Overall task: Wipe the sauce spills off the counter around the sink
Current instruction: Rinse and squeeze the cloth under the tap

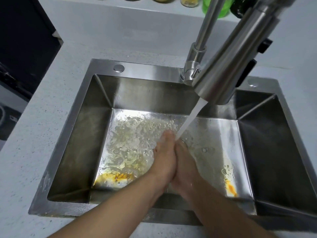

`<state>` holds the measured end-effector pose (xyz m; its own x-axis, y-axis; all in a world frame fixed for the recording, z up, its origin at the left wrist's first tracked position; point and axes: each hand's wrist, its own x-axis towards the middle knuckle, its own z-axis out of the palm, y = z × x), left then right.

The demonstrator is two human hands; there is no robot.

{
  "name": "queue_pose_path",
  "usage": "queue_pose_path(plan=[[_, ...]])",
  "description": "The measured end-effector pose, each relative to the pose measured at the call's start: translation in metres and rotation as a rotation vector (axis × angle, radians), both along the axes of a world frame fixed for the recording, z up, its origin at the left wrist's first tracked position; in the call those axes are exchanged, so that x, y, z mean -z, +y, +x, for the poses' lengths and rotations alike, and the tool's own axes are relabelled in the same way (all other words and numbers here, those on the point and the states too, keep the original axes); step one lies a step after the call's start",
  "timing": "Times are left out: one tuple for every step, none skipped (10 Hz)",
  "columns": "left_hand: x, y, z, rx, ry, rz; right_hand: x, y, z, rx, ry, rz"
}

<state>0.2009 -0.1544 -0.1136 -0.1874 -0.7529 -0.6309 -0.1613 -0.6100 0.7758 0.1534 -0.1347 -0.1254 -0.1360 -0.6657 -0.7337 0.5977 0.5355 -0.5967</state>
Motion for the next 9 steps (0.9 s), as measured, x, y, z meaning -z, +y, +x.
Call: queue_pose_path(plan=[[-0.012, -0.019, -0.002, 0.175, -0.244, -0.295, 0.012, -0.005, -0.021, 0.067, -0.044, -0.029], [-0.049, -0.070, -0.004, 0.242, -0.173, -0.554, 0.010, -0.007, -0.037, 0.189, -0.074, -0.002], [-0.086, -0.123, -0.012, 0.370, -0.017, -0.644, 0.003, -0.002, -0.037, 0.144, -0.141, 0.034], [-0.096, -0.149, -0.023, 0.416, 0.061, -0.572, 0.000, -0.004, -0.035, 0.113, -0.195, 0.047], [-0.095, -0.153, -0.018, 0.513, 0.045, -0.553, -0.004, -0.007, -0.033, 0.138, -0.237, 0.043], [-0.097, -0.146, -0.017, 0.550, 0.105, -0.585, -0.004, -0.008, -0.030, 0.140, -0.256, 0.034], [-0.097, -0.151, -0.031, 0.461, 0.149, -0.559, 0.000, -0.007, -0.031, 0.168, -0.215, 0.047], [-0.084, -0.154, -0.036, 0.445, 0.187, -0.513, 0.004, -0.008, -0.038, 0.216, -0.179, 0.036], [-0.071, -0.143, -0.018, 0.381, 0.100, -0.497, 0.003, -0.014, -0.043, 0.178, -0.013, 0.027]])
